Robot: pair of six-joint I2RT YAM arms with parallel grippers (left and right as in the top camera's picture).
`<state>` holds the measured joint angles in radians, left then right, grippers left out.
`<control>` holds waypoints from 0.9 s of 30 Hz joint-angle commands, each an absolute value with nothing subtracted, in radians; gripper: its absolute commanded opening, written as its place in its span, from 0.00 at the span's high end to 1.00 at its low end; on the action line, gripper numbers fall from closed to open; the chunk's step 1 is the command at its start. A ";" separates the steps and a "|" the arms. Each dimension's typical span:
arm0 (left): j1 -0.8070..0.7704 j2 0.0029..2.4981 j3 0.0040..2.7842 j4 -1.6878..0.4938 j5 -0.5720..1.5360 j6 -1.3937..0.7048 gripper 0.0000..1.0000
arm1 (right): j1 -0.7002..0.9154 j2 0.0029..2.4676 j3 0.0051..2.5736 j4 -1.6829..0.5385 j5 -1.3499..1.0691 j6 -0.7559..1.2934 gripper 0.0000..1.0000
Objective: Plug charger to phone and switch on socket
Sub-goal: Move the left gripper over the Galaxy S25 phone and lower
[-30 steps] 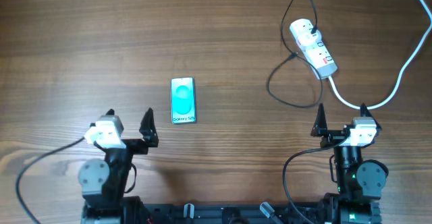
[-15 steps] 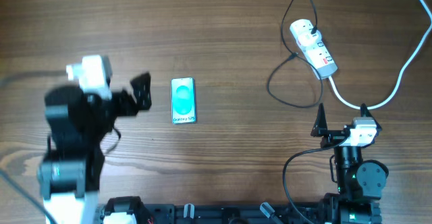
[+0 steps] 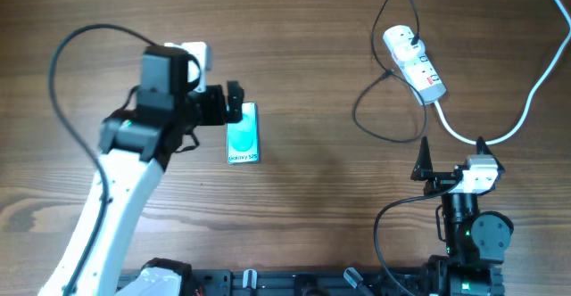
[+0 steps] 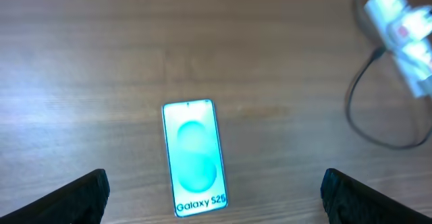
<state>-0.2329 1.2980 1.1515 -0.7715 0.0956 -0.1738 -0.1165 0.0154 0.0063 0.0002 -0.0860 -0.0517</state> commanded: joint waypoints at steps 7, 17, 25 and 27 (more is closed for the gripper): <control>-0.302 1.462 1.171 -0.780 0.123 -0.191 0.00 | -0.111 0.004 0.005 0.006 -0.098 -0.060 0.00; -0.302 1.673 1.163 -0.768 0.023 -0.257 0.00 | -0.111 0.004 0.005 0.006 -0.098 -0.060 0.00; -0.316 1.835 1.163 -0.732 0.031 -0.278 0.00 | -0.111 0.004 0.005 0.006 -0.098 -0.060 0.00; -0.317 1.861 1.163 -0.733 0.028 -0.278 0.00 | -0.111 0.004 0.005 0.006 -0.098 -0.060 0.00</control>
